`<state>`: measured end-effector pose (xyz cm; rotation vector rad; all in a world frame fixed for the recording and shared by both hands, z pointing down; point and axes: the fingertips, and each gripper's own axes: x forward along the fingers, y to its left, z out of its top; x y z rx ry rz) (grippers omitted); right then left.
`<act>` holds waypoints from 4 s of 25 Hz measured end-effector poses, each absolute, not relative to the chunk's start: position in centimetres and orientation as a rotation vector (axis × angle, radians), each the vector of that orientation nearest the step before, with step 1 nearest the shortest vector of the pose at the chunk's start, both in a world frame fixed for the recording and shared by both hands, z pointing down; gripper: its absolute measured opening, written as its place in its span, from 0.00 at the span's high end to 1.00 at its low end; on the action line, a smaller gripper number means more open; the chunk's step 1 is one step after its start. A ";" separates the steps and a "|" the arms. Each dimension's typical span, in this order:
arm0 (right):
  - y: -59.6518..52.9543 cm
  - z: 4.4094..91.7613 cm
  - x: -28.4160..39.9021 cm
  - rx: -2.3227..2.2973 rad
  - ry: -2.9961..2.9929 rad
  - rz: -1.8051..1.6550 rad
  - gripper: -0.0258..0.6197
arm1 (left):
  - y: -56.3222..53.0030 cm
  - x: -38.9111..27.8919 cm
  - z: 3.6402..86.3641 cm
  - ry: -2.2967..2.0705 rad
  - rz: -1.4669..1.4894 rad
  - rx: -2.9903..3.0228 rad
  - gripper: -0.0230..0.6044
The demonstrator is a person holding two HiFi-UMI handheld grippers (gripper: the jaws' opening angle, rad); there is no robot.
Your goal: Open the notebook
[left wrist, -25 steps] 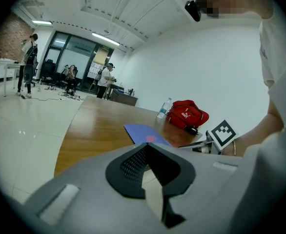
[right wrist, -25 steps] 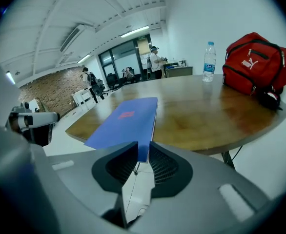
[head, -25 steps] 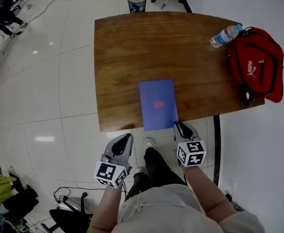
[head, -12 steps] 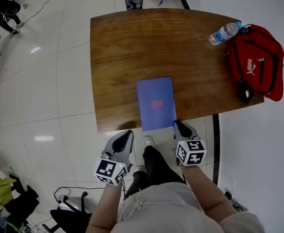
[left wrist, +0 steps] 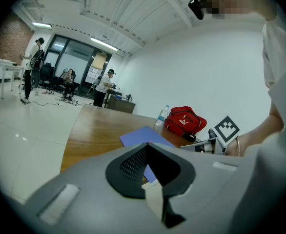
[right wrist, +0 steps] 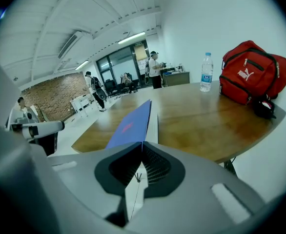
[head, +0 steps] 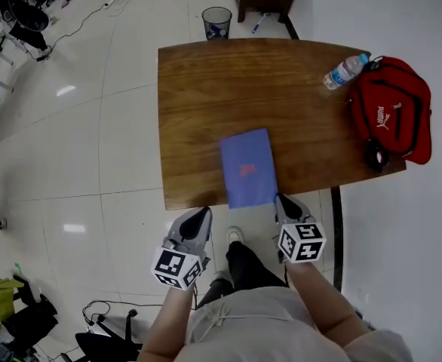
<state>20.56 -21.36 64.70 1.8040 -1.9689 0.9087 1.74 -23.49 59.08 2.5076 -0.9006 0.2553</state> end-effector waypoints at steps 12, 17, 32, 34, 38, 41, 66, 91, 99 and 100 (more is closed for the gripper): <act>-23.8 56.9 12.0 1.670 -2.231 0.742 0.94 | -23.6 -4.6 54.5 -1.099 0.149 2.526 0.96; -24.7 55.8 6.8 1.526 -2.335 0.707 0.94 | -22.7 -8.2 54.3 -1.210 0.133 2.478 0.96; -25.1 64.9 -6.1 1.064 -2.356 0.727 0.92 | -18.7 -17.3 60.1 -1.514 0.161 2.195 0.96; -24.8 66.6 -6.7 1.024 -2.334 0.752 0.91 | -18.0 -18.1 61.4 -1.534 0.152 2.151 0.96; -25.0 68.6 -7.1 0.994 -2.308 0.790 0.90 | -17.4 -18.9 63.4 -1.560 0.143 2.092 0.96; -24.6 69.2 -7.4 1.009 -2.304 0.860 0.87 | -16.5 -19.0 64.2 -1.546 0.148 2.067 0.96; -15.1 48.8 8.8 1.677 -2.473 0.527 0.95 | -13.8 -6.7 45.9 -1.197 0.075 2.734 0.96; 0.5 47.5 7.4 1.717 -2.446 0.376 0.95 | 0.1 -6.8 43.0 -1.059 0.037 2.827 0.96; 0.9 46.5 8.2 1.642 -2.474 0.339 0.95 | 0.3 -5.3 41.8 -1.094 0.008 2.816 0.96; 1.0 46.6 8.2 1.636 -2.476 0.339 0.95 | 0.5 -5.2 42.0 -1.096 0.010 2.813 0.96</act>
